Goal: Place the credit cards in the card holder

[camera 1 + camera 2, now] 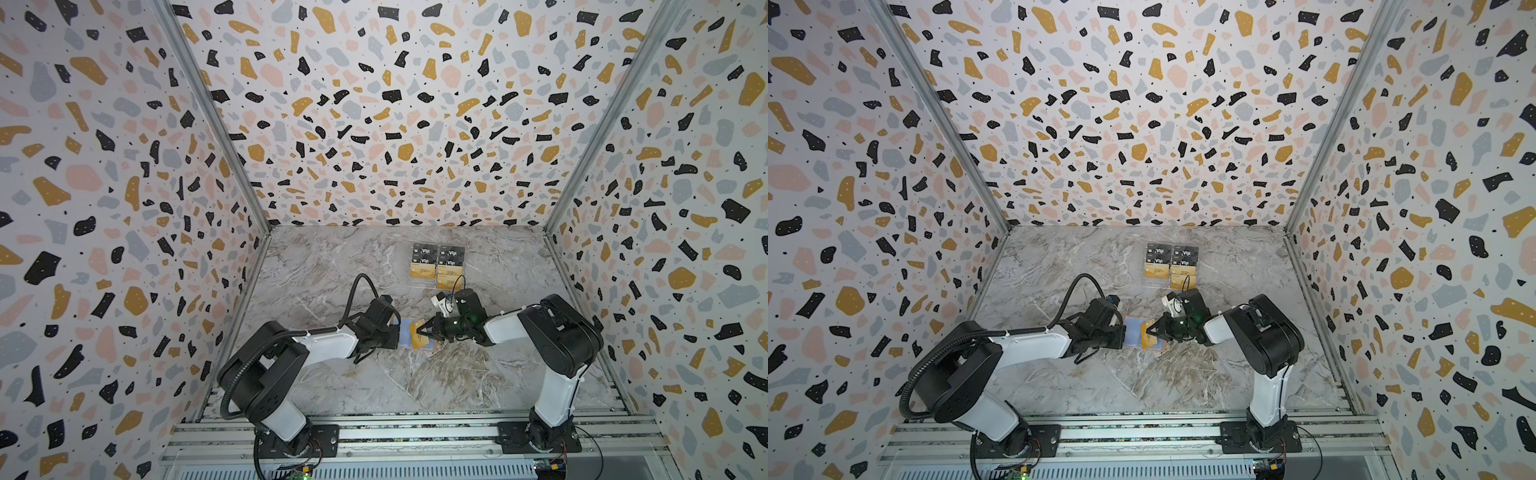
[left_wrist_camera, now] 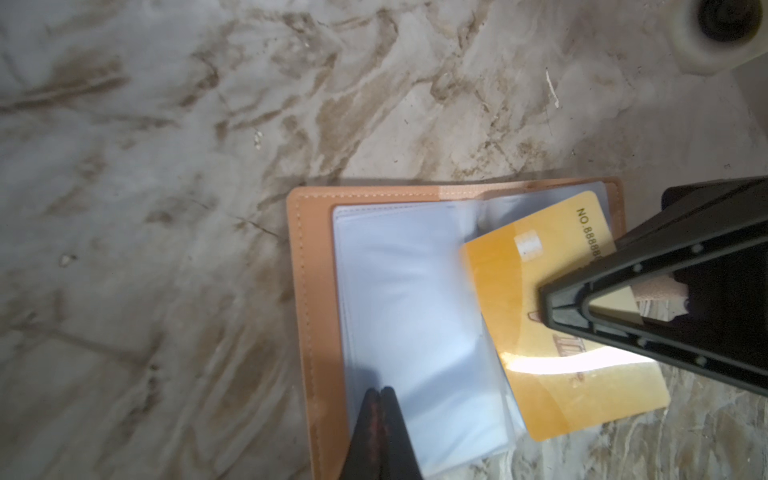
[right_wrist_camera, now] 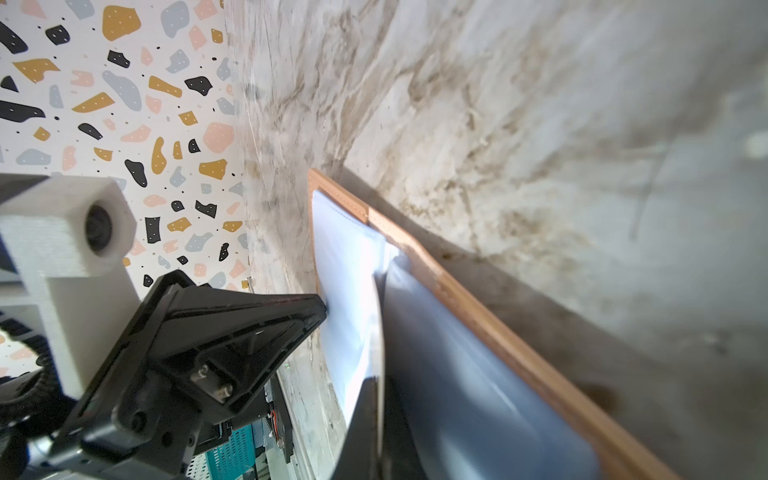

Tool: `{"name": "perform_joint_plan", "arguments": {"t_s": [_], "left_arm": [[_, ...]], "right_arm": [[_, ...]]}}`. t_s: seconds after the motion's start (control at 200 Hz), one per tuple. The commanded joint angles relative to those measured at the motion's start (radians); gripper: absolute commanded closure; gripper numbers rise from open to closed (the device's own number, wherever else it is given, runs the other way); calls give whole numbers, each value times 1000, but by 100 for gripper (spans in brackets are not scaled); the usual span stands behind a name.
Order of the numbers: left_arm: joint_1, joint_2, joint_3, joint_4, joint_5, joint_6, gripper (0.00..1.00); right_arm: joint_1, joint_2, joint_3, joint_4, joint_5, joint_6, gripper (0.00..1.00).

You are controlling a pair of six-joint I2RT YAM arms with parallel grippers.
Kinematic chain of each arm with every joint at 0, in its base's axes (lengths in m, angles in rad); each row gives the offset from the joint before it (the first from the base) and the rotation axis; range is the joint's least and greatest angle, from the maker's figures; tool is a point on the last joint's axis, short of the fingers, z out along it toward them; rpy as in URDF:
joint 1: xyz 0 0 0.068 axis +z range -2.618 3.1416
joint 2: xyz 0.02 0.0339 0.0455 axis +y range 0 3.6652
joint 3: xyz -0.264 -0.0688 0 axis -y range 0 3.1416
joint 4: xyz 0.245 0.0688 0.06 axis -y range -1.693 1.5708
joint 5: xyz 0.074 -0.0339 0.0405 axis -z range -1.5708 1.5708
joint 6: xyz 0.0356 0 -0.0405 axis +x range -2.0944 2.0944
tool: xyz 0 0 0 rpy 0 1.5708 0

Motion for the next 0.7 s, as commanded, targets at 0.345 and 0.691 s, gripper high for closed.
{"name": "perform_joint_plan", "arguments": {"t_s": [0.345,0.691], "left_arm": [[1,-26,-20,-16,14,-6,100],[2,-27,-16,-25,11,-6,100]], "right_arm": [[22,17,-2,108,9,35,100],[27,27,6,133,-7,36,100]]}}
